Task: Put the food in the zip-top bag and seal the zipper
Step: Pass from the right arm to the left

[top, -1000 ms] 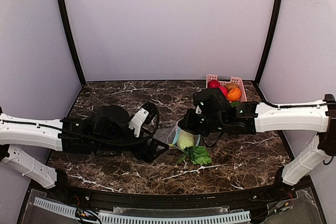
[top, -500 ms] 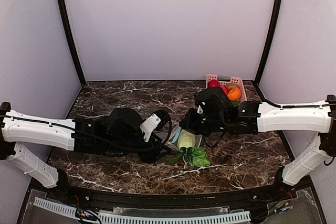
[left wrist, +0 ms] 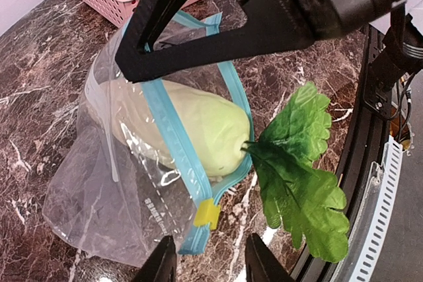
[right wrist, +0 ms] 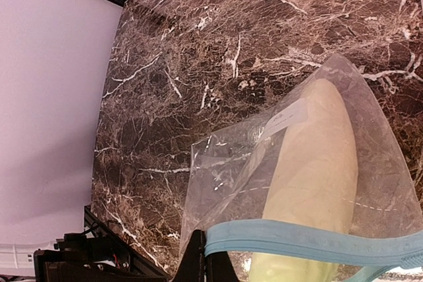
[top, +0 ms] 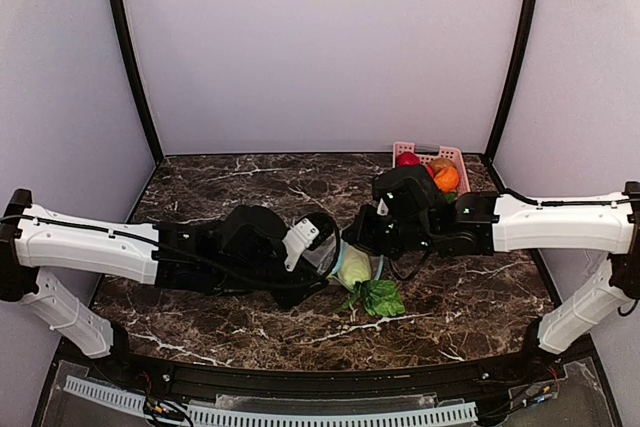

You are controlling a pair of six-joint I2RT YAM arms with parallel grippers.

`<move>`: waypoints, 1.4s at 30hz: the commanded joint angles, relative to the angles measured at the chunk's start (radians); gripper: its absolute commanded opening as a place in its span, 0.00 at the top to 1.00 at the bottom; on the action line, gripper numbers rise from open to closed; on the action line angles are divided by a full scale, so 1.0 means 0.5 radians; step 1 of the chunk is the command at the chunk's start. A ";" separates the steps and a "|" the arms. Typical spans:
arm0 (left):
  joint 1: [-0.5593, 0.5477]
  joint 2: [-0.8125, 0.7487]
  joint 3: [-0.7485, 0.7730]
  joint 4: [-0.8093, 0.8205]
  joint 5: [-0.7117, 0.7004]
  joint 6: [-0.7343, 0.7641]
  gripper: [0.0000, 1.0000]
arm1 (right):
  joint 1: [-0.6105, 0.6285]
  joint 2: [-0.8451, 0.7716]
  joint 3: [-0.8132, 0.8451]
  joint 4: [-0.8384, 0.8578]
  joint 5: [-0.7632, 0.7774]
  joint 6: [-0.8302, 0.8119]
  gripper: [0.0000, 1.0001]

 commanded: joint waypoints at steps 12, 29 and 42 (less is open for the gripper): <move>-0.001 0.105 0.099 -0.067 -0.025 0.074 0.82 | 0.015 -0.058 -0.011 0.028 -0.010 0.018 1.00; 0.009 0.049 0.043 0.072 0.023 0.000 0.99 | 0.003 -0.123 -0.137 0.008 0.025 -0.052 0.71; 0.059 0.012 -0.016 0.192 0.113 -0.185 0.99 | -0.006 -0.720 -0.405 -0.315 0.128 -0.370 0.13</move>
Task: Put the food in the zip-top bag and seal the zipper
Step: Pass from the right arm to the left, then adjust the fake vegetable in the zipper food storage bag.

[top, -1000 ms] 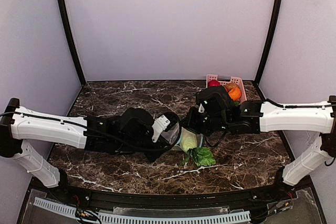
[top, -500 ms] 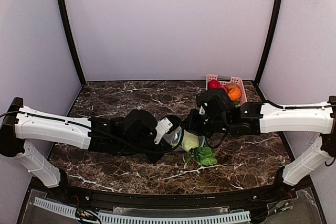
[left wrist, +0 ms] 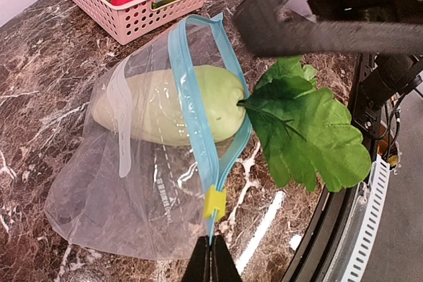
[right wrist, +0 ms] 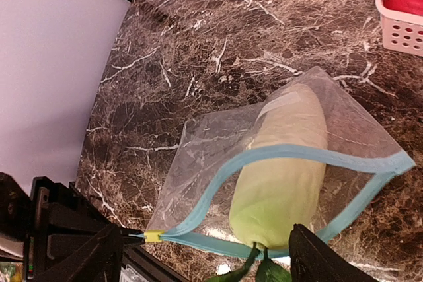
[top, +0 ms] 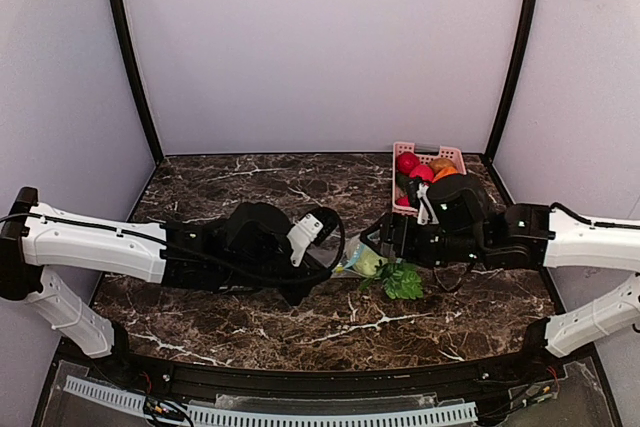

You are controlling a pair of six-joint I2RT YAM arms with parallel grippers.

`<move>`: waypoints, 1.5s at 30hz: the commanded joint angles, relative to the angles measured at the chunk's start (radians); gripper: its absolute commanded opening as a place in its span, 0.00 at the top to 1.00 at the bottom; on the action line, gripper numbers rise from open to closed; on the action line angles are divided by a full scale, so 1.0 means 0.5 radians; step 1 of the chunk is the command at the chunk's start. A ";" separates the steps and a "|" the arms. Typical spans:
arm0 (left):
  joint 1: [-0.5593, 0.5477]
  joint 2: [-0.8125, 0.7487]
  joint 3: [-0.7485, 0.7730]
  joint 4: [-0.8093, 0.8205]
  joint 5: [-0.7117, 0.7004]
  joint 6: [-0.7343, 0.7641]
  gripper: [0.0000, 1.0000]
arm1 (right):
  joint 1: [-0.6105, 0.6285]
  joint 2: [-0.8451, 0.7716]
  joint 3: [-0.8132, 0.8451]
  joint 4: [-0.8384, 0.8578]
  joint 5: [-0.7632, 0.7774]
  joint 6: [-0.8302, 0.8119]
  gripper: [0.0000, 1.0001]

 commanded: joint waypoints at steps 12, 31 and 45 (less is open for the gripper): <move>0.054 -0.060 -0.038 0.080 0.073 -0.125 0.99 | -0.040 -0.423 -0.351 -0.291 -0.049 -0.074 0.01; 0.071 -0.062 -0.039 0.069 0.091 -0.128 0.99 | -0.042 -0.226 -0.566 0.383 -0.396 0.001 0.14; 0.077 -0.078 -0.059 0.083 0.141 -0.076 0.99 | -0.043 -0.106 -0.482 0.412 -0.308 0.172 0.86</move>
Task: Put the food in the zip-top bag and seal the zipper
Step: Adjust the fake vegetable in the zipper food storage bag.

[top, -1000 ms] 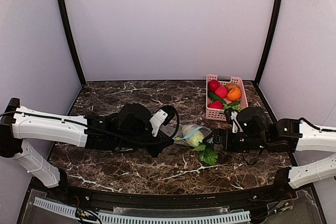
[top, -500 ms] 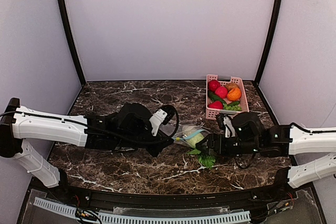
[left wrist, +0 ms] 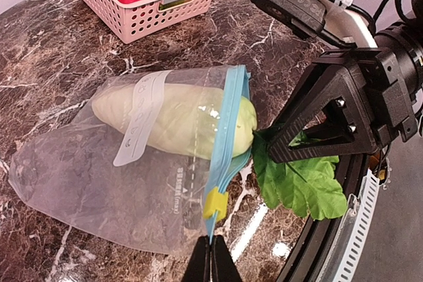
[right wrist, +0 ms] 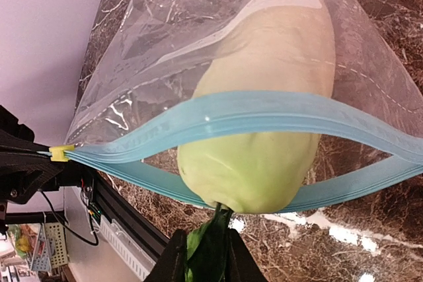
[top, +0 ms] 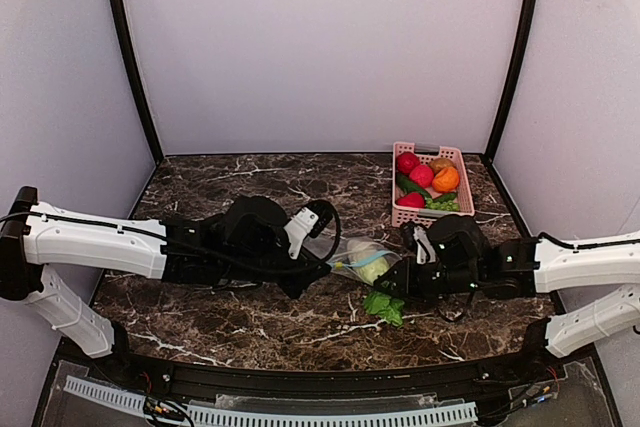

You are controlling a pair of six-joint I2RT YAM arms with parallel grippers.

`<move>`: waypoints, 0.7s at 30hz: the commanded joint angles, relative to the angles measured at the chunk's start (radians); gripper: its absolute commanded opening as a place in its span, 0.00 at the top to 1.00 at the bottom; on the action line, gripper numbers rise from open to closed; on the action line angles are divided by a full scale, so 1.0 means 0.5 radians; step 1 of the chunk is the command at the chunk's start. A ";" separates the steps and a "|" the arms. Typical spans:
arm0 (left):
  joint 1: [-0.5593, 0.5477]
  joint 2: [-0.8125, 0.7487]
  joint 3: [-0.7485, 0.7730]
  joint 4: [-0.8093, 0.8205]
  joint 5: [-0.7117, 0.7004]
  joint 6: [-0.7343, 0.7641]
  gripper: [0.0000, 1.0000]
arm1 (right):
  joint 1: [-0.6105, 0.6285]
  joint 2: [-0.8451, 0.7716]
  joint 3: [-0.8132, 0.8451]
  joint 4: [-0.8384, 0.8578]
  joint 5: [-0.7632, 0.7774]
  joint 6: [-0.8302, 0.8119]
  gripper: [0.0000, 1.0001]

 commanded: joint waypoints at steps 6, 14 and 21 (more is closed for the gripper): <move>0.010 -0.084 -0.067 0.053 0.158 0.103 0.99 | -0.025 0.005 0.108 0.109 0.233 0.199 1.00; 0.010 -0.052 -0.059 0.053 0.216 0.149 0.99 | -0.107 0.051 0.116 0.180 0.279 0.430 1.00; 0.010 -0.012 -0.051 0.052 0.246 0.181 0.99 | -0.220 0.071 0.145 0.243 0.165 0.577 1.00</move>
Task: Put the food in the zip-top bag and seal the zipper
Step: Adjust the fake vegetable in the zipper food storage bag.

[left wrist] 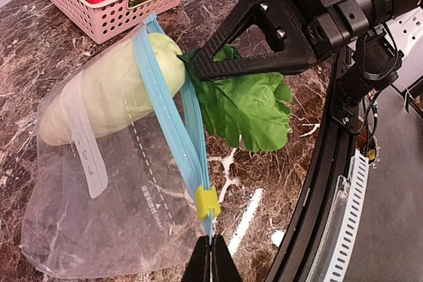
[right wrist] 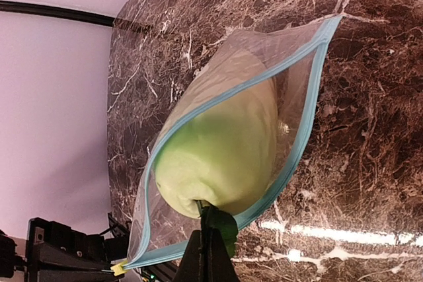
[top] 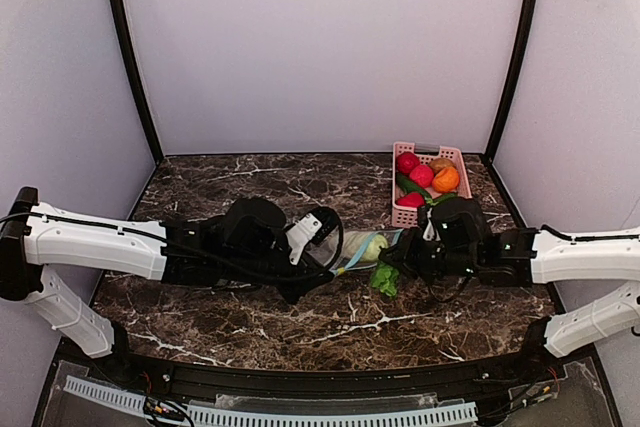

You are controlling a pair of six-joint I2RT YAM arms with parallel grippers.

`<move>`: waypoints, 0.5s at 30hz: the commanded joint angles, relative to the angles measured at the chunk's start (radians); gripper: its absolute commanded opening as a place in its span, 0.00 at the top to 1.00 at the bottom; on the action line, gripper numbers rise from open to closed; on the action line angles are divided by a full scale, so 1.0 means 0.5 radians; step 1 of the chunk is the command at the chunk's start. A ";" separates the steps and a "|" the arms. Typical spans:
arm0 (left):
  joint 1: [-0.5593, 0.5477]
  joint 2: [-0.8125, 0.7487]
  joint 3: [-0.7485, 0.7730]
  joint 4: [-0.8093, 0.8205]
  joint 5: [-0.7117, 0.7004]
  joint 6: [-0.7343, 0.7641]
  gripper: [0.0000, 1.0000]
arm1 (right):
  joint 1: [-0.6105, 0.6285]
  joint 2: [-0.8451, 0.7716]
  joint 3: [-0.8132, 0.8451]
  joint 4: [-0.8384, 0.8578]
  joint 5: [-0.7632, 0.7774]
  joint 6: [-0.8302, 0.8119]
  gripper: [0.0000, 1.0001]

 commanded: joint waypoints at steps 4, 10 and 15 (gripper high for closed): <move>0.010 0.009 -0.018 0.022 0.052 0.050 0.99 | -0.114 0.056 0.104 0.085 -0.097 0.169 1.00; 0.010 0.038 0.007 0.078 0.080 0.057 0.99 | -0.140 0.195 0.194 0.124 -0.122 0.195 1.00; 0.010 0.082 0.041 0.084 0.108 0.073 0.99 | -0.142 0.366 0.319 0.173 -0.148 0.192 1.00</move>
